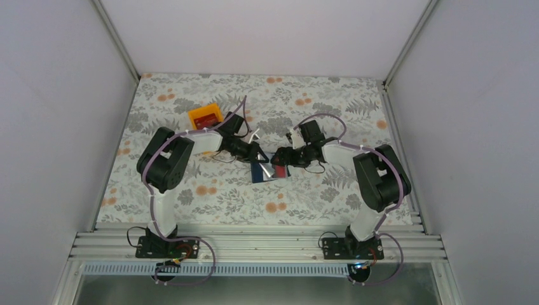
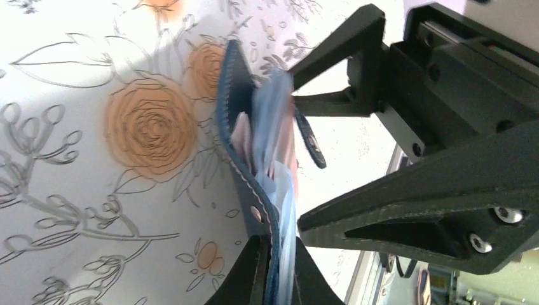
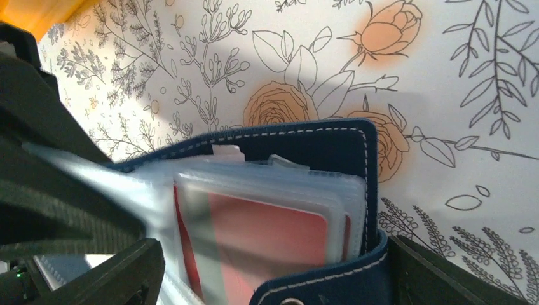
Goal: Take the credit cards out of the card holder
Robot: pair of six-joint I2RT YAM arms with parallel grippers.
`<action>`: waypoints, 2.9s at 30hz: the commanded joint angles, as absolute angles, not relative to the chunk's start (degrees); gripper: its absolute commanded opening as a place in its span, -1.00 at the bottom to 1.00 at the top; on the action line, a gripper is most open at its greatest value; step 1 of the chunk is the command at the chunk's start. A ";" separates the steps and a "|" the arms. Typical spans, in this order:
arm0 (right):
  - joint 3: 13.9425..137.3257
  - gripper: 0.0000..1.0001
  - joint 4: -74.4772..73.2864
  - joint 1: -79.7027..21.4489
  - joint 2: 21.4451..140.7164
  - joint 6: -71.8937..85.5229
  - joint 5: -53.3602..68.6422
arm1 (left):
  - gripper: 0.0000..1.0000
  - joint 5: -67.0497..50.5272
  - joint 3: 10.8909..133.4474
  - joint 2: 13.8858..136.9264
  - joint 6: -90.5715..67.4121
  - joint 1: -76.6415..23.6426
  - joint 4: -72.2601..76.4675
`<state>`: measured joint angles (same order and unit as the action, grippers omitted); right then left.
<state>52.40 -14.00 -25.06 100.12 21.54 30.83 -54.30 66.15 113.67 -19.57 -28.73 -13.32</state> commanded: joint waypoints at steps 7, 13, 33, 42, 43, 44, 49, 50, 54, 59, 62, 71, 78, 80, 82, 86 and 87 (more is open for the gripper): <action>50.50 0.80 -19.98 -19.01 92.16 13.69 35.87 | -0.95 -50.64 70.09 108.73 -9.44 -29.03 -17.09; 50.05 0.90 -18.72 -14.45 82.58 6.94 44.82 | -0.95 -49.64 78.68 103.23 7.42 -30.70 -27.08; 54.29 -0.18 -13.92 -12.12 70.29 3.04 68.54 | -0.95 -58.44 96.46 95.38 33.27 -31.29 -55.49; 53.78 -0.91 -14.87 -12.20 67.45 2.10 67.67 | -0.94 -56.39 97.05 94.86 30.83 -30.54 -53.40; 53.91 -0.91 -15.02 -12.25 67.23 2.31 66.72 | -0.85 -55.40 97.07 94.76 29.79 -29.96 -52.51; 54.31 -0.91 -15.41 -12.20 67.15 2.62 65.30 | -0.72 -53.80 97.04 94.67 28.47 -29.29 -51.61; 57.13 -0.92 -20.47 -13.14 68.14 9.64 31.82 | -0.54 -48.67 98.81 95.41 20.95 -21.75 -47.34; 57.99 -0.91 -22.58 -13.88 68.71 10.80 23.64 | -0.54 -48.45 99.67 95.94 19.64 -20.12 -46.72; 61.09 -0.92 -28.88 -17.75 71.19 16.24 3.25 | -0.47 -44.81 103.60 97.60 19.01 -18.91 -47.69; 65.00 -0.91 -30.07 -24.94 75.68 18.24 -2.07 | -0.29 -47.56 103.73 97.12 22.07 -26.43 -49.17; 66.11 -0.92 -26.58 -27.17 77.28 17.06 6.15 | -0.27 -54.16 101.44 97.56 21.83 -30.99 -48.40; 65.70 -0.92 -21.43 -27.82 76.00 16.30 21.84 | -0.19 -55.62 86.22 99.53 6.14 -33.74 -32.58; 64.84 -0.92 -18.37 -27.75 74.23 14.90 28.82 | -0.19 -51.13 85.06 99.43 4.89 -31.32 -31.01; 64.86 -0.92 -18.45 -27.69 73.91 13.94 29.98 | -0.19 -50.41 84.42 99.19 4.48 -30.00 -30.63; 64.66 -0.92 -18.48 -27.54 73.30 13.08 30.96 | -0.19 -50.31 84.13 98.64 4.22 -28.29 -30.42; 63.97 -0.92 -17.91 -26.92 72.31 12.80 33.30 | -0.18 -50.02 83.41 96.89 5.22 -26.66 -30.48; 63.69 -0.92 -17.40 -26.90 72.23 12.72 34.56 | -0.18 -50.42 83.08 96.62 5.55 -26.66 -30.50</action>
<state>63.99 -21.43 -26.87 75.16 13.98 27.22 -51.44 84.07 99.11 5.28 -27.42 -32.51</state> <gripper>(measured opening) 0.101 0.408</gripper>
